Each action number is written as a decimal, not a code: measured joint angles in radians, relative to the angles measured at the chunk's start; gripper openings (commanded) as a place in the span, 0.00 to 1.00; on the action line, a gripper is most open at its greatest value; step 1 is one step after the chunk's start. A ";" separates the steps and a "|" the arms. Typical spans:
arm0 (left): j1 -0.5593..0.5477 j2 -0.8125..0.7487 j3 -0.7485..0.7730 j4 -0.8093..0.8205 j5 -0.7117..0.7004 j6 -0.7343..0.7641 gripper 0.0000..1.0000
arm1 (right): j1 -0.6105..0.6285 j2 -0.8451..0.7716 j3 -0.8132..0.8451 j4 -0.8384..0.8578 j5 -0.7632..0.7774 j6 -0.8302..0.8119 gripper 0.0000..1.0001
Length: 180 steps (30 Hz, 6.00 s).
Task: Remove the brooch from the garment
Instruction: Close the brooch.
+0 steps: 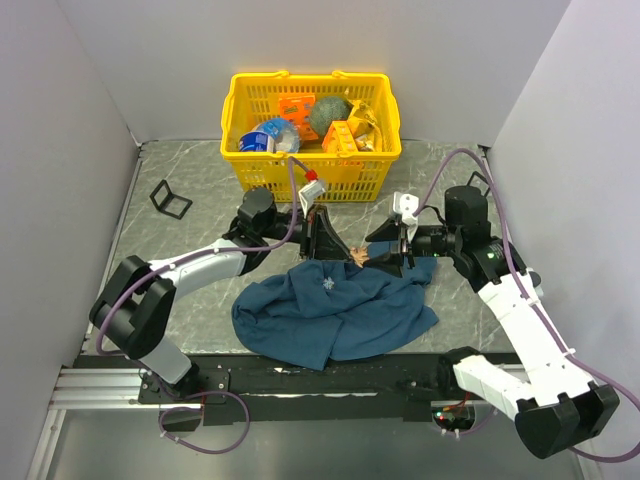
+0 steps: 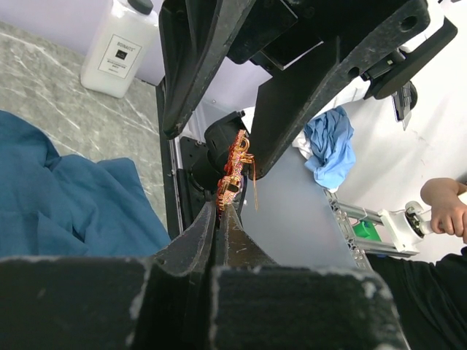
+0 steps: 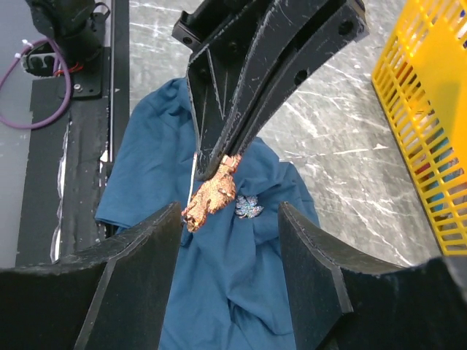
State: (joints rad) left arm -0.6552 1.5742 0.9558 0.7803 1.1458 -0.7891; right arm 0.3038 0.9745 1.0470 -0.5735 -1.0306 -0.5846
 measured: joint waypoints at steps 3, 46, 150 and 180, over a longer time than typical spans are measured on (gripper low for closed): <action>-0.003 0.006 0.000 -0.001 0.000 0.002 0.01 | 0.002 0.000 0.000 -0.004 -0.003 -0.001 0.63; -0.018 0.040 0.018 -0.099 -0.046 0.069 0.01 | 0.063 0.017 -0.006 0.028 0.106 0.010 0.50; -0.024 0.019 0.077 -0.337 -0.078 0.281 0.01 | 0.078 0.129 0.050 -0.097 0.093 -0.015 0.42; -0.026 0.010 0.077 -0.346 -0.074 0.299 0.01 | 0.038 0.129 0.053 -0.103 0.031 -0.027 0.44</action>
State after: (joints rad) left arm -0.6815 1.5845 1.0325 0.4347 1.0718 -0.4896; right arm 0.3420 1.1038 1.1000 -0.6762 -1.0000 -0.6113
